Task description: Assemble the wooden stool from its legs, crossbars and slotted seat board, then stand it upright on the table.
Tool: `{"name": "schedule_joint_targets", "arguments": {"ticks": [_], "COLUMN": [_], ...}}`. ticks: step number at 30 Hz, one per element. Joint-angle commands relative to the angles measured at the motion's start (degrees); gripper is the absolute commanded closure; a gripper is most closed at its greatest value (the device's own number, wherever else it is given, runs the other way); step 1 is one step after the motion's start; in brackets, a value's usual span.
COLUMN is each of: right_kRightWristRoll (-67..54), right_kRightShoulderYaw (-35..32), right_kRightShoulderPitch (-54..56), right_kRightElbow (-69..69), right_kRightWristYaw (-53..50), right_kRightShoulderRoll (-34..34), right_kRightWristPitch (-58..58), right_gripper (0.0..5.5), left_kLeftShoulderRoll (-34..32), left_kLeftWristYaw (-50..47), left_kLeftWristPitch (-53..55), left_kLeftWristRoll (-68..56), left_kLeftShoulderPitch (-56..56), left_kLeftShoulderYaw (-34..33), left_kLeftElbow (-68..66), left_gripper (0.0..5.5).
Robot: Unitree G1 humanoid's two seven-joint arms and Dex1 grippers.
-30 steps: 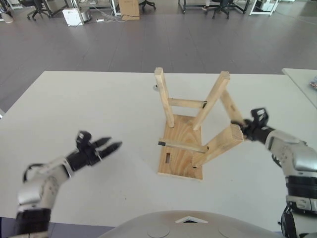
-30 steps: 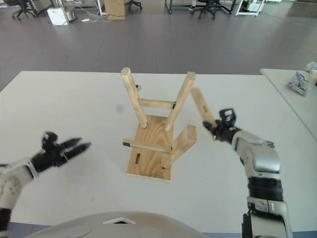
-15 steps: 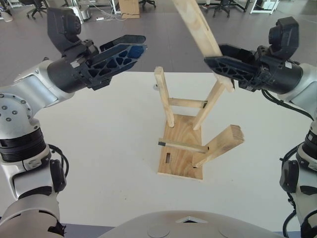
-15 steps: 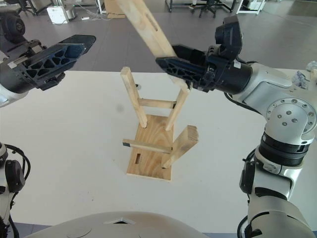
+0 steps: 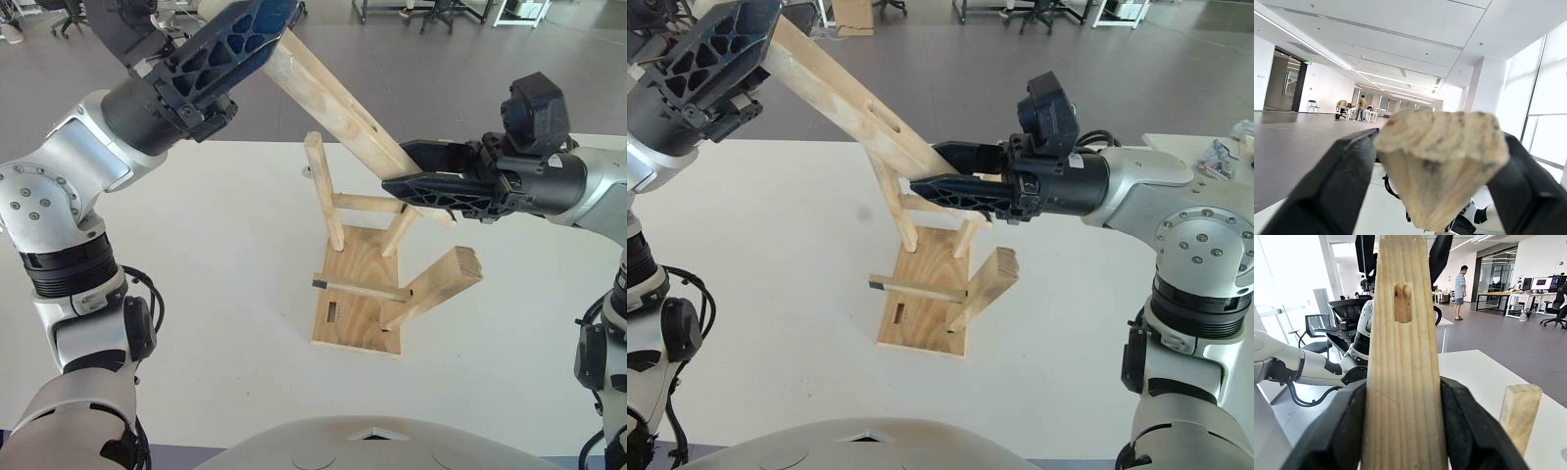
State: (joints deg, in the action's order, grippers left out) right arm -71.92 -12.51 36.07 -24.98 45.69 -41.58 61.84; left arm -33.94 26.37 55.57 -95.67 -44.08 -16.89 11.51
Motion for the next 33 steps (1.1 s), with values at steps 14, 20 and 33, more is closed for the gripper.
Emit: {"name": "schedule_joint_targets", "arguments": {"ticks": [14,20,33], "right_kRightWristRoll": [1.2,4.0,25.9], "right_kRightShoulderYaw": [1.1,-5.4,-12.3], "right_kRightShoulderPitch": [2.4,2.3,-34.9], "right_kRightElbow": [4.5,9.0,27.0], "right_kRightWristYaw": [-6.8,-9.9,-9.9], "right_kRightShoulderRoll": [1.9,0.3,4.4], "right_kRightWristPitch": [-3.6,-7.8,-19.7], "right_gripper": [2.74,2.56,2.56], "left_kLeftShoulderRoll": [-2.4,-20.1,-24.9], "left_kLeftWristYaw": [0.7,16.2,44.9], "left_kLeftWristPitch": [-4.1,-3.3,-23.9], "left_kLeftWristRoll": [4.5,16.7,48.6], "left_kLeftShoulderPitch": [-2.7,-3.8,31.0], "left_kLeftShoulderYaw": [-1.1,-6.9,-2.9], "left_kLeftElbow": [-3.5,-15.7,-7.7], "left_gripper": [3.38,3.39,3.40]}}
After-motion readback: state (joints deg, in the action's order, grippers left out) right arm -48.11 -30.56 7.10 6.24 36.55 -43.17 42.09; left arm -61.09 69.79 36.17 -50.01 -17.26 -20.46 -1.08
